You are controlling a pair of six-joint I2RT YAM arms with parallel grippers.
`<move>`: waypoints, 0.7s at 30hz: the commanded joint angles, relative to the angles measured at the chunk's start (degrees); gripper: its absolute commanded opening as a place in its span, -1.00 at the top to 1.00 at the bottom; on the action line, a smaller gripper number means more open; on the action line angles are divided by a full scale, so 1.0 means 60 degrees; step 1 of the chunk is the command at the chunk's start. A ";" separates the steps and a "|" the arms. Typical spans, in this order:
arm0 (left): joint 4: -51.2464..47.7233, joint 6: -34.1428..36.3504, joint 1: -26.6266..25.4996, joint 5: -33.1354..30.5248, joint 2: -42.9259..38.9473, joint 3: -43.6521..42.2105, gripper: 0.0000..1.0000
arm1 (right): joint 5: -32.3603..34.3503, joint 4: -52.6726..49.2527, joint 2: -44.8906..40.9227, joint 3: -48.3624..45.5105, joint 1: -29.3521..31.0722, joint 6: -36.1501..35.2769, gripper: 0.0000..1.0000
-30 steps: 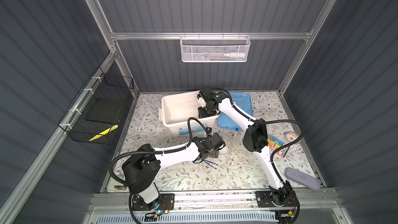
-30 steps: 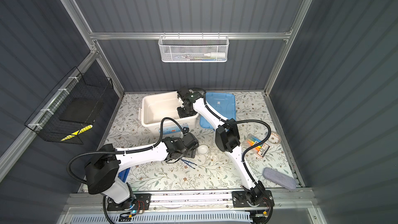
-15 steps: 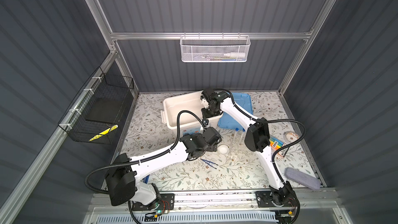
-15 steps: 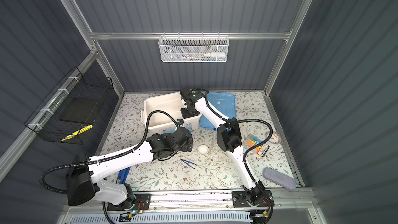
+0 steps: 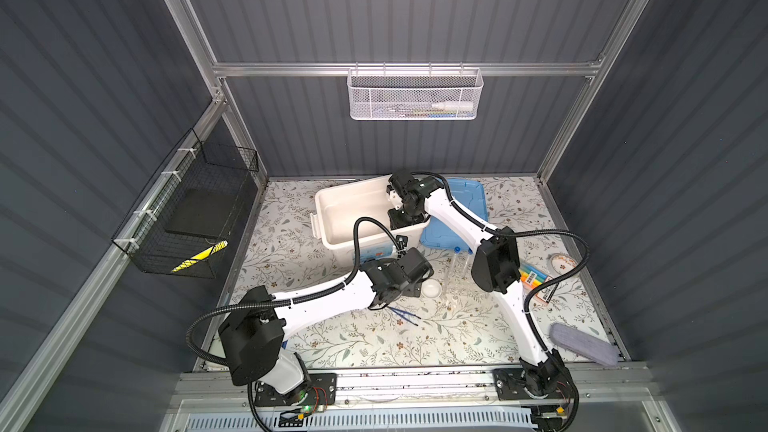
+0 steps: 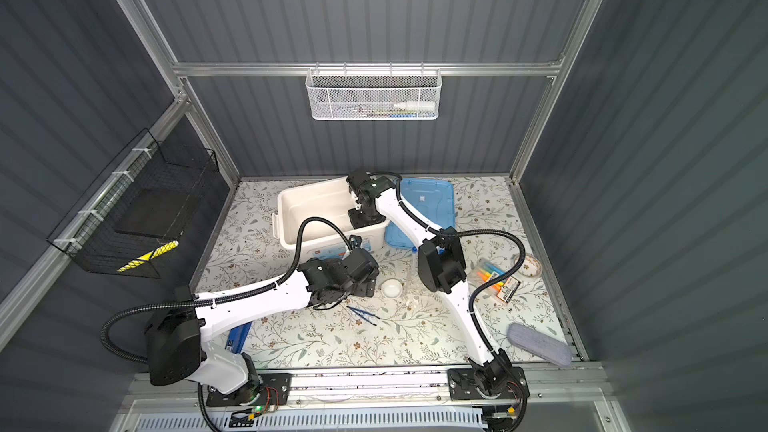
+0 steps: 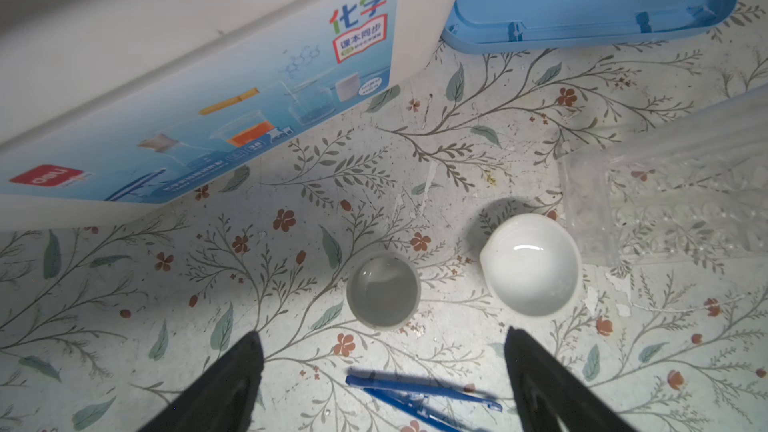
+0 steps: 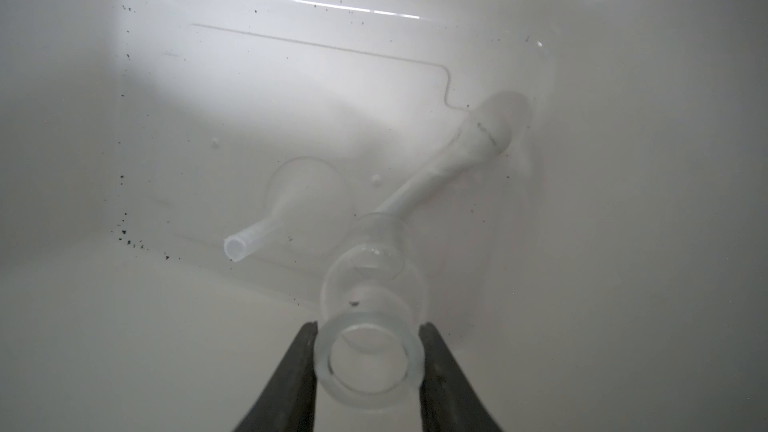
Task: Organize the chemistry lab equipment
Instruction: 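Lower the flask into the bin while the left gripper moves over the small white cup, then open the right gripper to drop the flask while the left descends onto the white cup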
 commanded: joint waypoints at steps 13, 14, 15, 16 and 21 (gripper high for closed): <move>0.0126 -0.0078 0.0044 0.0544 0.0874 0.0241 -0.83 | -0.0223 -0.0183 0.0419 0.0034 0.0002 -0.0121 0.26; 0.0145 -0.0106 0.0037 0.0539 0.0881 0.0208 -0.83 | -0.0231 -0.0179 0.0404 0.0026 0.0004 -0.0116 0.25; 0.0210 -0.0142 0.0037 0.0532 0.0877 0.0162 -0.82 | -0.0238 -0.0175 0.0367 0.0025 0.0001 -0.0121 0.21; 0.0280 -0.0149 0.0039 0.0528 0.0870 0.0118 -0.81 | -0.0238 -0.0167 0.0343 0.0034 0.0002 -0.0105 0.18; 0.0284 -0.0143 0.0070 0.0609 0.1139 0.0180 -0.76 | -0.0324 0.0003 0.0007 0.0026 -0.0022 -0.0011 0.04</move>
